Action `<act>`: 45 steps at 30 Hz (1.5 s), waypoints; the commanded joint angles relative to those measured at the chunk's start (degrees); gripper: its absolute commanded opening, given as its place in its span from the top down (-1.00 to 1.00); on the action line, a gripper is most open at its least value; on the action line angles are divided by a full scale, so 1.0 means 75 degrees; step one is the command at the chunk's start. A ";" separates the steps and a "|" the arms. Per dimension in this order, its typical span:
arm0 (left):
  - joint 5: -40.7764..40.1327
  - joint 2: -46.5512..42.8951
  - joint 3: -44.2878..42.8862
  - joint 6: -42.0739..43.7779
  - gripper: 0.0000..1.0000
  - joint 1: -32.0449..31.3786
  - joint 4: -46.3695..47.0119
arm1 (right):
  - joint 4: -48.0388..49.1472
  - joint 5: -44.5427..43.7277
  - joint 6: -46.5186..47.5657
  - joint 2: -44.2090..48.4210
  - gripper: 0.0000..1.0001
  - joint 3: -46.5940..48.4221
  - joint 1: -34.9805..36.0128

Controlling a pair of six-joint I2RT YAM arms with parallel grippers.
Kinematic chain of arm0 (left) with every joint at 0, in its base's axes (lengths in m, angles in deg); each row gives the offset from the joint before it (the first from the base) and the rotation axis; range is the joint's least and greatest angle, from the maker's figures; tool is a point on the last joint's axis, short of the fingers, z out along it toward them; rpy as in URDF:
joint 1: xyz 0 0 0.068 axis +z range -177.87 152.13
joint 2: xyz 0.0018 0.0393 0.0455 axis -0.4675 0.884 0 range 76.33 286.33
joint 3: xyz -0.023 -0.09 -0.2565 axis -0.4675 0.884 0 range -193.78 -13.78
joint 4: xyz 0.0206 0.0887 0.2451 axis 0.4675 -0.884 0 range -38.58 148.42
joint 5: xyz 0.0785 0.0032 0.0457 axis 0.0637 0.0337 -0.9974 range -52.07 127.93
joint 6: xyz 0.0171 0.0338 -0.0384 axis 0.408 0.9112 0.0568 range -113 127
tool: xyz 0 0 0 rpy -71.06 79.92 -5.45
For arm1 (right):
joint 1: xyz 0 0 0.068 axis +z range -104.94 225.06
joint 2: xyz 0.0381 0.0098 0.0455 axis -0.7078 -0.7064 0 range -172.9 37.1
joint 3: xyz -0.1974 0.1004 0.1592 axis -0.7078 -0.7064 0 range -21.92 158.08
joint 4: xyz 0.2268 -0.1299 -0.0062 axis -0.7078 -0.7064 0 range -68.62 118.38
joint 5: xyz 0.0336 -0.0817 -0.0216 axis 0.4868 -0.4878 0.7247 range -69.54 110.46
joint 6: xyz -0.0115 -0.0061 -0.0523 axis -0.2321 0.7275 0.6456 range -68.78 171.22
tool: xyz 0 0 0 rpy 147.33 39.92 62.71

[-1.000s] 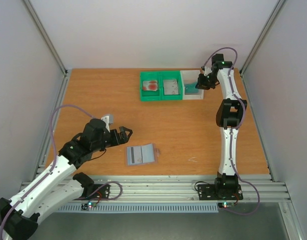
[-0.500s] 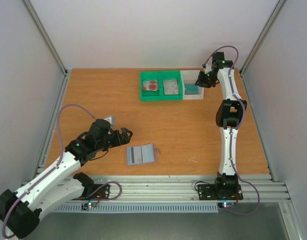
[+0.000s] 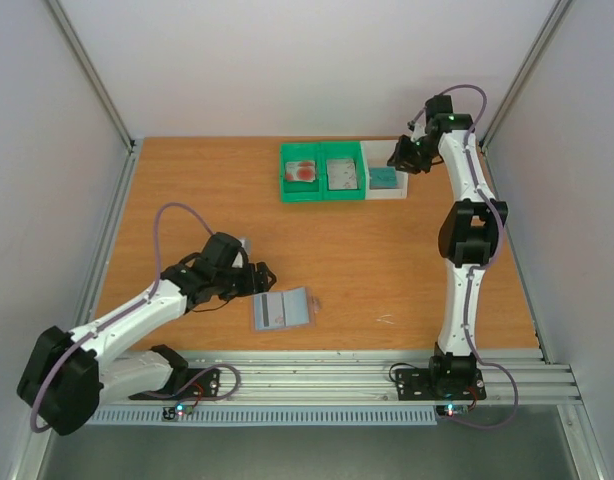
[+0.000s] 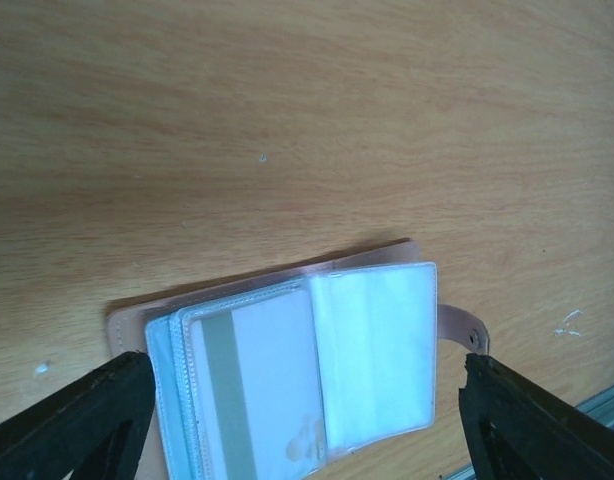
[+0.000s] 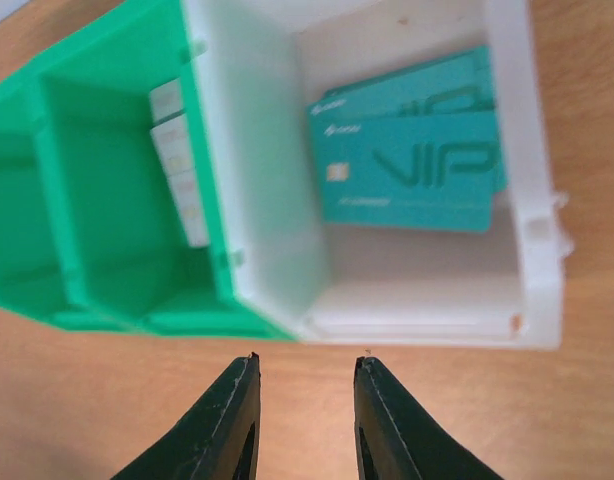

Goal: Take the credit cards out of the card holder

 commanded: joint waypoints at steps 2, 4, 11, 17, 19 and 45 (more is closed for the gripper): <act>0.0527 0.0465 0.0001 0.0139 -0.66 0.0092 0.0666 | 0.0730 0.0535 -0.0613 0.1452 0.44 -0.1611 0.0531; 0.0654 0.0563 0.0057 0.0079 -0.63 0.0139 0.0688 | 0.1122 0.0632 -0.0740 0.1996 0.44 -0.2564 0.0692; 0.0683 0.0461 0.0410 -0.0121 -0.57 0.0290 0.0681 | 0.2233 0.0961 -0.1122 0.3568 0.44 -0.5251 0.1326; 0.0955 0.0257 0.0682 -0.0261 -0.54 0.0389 0.0748 | 0.3433 0.0886 -0.1595 0.5289 0.44 -0.7602 0.2290; 0.1141 0.0159 0.0790 -0.0315 -0.54 0.0400 0.0877 | 0.3711 0.0832 -0.1902 0.5759 0.44 -0.8229 0.2598; 0.1332 -0.0732 0.1923 -0.1051 -0.49 0.0435 0.1447 | 0.6970 -0.0021 -0.4234 0.5991 0.53 -1.1037 0.6531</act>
